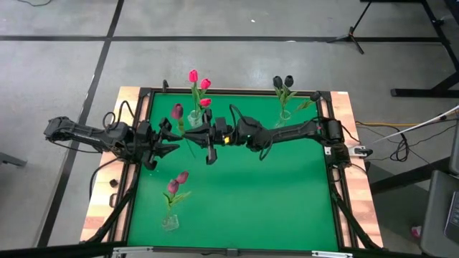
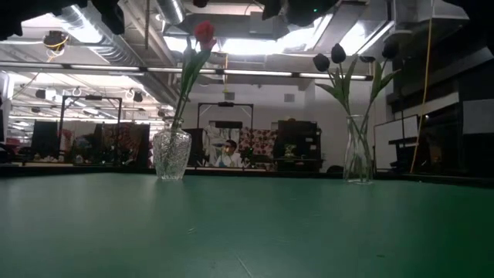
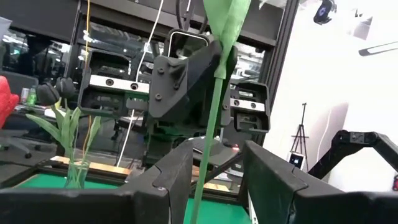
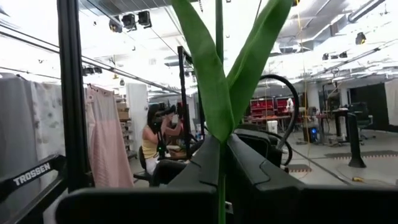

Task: Sort flowers into vase by color
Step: Put the dark red flower into the bottom transparent flower vase

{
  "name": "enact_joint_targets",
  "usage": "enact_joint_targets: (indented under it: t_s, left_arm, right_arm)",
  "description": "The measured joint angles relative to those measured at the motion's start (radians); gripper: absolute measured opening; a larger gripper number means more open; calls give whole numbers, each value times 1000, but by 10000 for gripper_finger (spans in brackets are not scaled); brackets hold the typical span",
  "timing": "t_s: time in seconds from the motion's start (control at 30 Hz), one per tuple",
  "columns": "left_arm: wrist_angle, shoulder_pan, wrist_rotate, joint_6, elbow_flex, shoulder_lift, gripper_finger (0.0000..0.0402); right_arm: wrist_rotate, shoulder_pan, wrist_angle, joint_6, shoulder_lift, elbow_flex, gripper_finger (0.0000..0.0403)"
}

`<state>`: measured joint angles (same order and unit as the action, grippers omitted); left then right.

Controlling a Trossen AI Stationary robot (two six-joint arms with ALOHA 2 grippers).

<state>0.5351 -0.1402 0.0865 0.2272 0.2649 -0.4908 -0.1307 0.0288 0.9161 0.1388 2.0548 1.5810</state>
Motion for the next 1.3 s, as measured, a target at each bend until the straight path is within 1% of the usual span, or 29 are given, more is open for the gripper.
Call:
enact_joint_targets:
  t_s: [0.17, 0.3, 0.63, 0.87, 1.1, 1.3]
  left_arm:
    - [21, 0, 0, -23, 0, -16, 137]
    - [105, 3, 11, -54, 0, -75, 137]
    - [221, 38, -3, -55, 0, -196, 137]
    - [223, 37, -1, -54, 0, -208, 137]
    - [143, 37, 0, -17, 1, -208, 137]
    - [142, 37, 1, -9, 1, -208, 137]
  right_arm:
    - [-2, -5, 3, 11, 0, 0, 13]
    - [-2, -5, 2, 11, 0, 0, 14]
    - [-2, -5, 2, 11, 7, 0, 14]
    - [-2, -4, -38, 12, 11, 0, 14]
    - [-8, -4, -51, 13, 11, 0, 14]
    - [-10, -4, -61, 13, 11, 0, 14]
